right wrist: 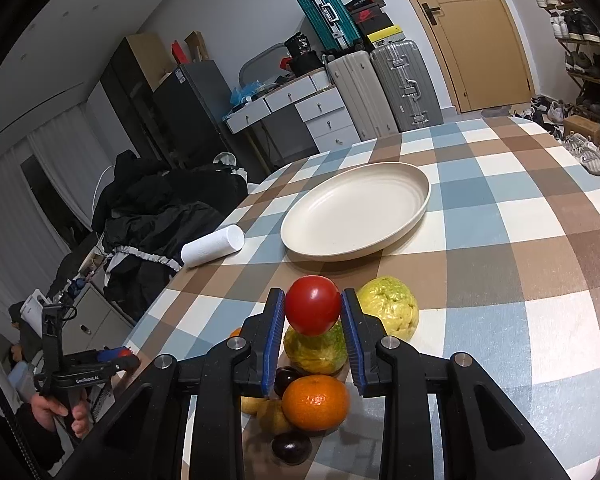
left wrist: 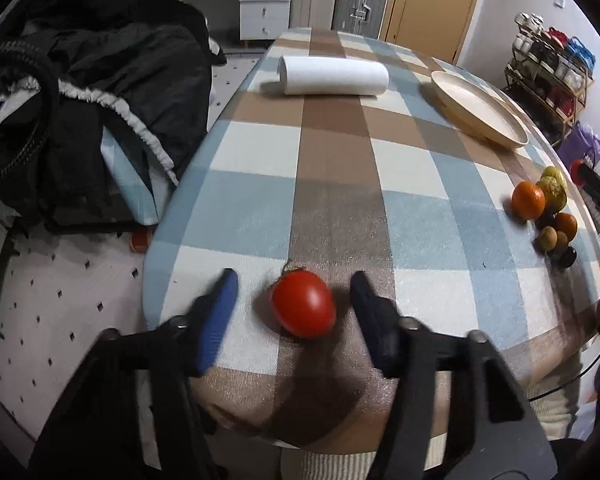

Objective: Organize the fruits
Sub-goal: 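Carry both tomatoes over the cream plate with both tools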

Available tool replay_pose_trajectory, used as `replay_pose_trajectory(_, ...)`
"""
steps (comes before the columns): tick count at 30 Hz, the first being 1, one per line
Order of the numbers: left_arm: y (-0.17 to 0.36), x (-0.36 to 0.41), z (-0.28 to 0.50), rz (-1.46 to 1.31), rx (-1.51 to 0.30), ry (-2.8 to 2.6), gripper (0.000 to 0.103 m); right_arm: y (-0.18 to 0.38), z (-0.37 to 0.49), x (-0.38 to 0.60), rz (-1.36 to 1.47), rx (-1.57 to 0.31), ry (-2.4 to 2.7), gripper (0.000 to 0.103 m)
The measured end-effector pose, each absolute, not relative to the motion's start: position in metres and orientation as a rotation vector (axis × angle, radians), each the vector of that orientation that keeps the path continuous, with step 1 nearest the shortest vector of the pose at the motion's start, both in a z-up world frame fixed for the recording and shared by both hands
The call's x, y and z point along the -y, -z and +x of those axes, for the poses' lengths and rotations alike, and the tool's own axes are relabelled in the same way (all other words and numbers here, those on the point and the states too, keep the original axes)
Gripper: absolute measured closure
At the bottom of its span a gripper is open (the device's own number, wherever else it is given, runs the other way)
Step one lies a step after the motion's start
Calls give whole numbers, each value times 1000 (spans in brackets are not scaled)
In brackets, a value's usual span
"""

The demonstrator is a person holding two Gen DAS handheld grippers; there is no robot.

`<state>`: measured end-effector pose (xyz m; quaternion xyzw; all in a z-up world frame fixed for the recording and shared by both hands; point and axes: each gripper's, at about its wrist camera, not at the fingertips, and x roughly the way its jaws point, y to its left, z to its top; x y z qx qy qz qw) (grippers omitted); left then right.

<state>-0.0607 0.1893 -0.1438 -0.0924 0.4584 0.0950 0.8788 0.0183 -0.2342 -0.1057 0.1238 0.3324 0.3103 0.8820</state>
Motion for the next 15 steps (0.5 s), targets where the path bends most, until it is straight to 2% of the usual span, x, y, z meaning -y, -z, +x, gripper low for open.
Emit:
replay_pose_trajectory(1,144,-189,-60,-188,-955,-199,66,105,18,233,254,-690,-646,74)
replay_pose_trajectory(2,144,-189,-60,-191,-956,-193,77,105,18,233,253,-689,-648,74)
replay_pose_trajectory(9,135,-180,-44,-200,-948,-123,77,102,27,231,267,-684,-663,74)
replay_pose_trajectory(15,91,-146,21,-158,-855,28,77,87,54,229,265,-684,-680,74)
